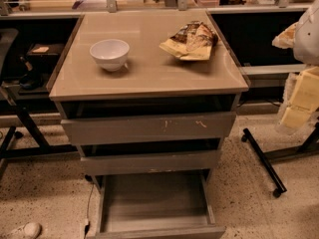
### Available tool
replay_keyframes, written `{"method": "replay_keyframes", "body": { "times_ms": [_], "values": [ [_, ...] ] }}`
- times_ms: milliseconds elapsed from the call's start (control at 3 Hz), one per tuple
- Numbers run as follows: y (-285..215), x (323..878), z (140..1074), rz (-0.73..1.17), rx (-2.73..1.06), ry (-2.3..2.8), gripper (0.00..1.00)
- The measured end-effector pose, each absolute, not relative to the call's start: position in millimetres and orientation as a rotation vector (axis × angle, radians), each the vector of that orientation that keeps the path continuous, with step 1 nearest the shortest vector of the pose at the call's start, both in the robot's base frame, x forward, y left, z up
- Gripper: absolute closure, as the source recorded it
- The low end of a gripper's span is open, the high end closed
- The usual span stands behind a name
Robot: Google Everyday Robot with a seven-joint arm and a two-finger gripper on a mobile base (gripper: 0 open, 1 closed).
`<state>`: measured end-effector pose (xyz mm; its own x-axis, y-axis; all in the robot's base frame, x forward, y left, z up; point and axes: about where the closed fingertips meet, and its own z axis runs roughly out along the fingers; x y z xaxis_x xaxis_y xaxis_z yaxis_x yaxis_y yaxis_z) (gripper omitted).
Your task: Close bottom drawer
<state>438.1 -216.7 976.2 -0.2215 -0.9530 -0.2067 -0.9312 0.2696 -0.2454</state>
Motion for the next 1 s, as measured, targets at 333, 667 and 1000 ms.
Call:
{"method": "replay_keyframes", "body": {
  "times_ms": [333,667,1000],
  "values": [
    [-216.7,438.1,976.2,-0.098,-1.725,2.232,0.00],
    [-216.7,438.1,976.2,-0.098,-1.725,2.232,0.18],
    [-216.7,438.1,976.2,-0.098,-1.725,2.232,0.41]
  ]
}}
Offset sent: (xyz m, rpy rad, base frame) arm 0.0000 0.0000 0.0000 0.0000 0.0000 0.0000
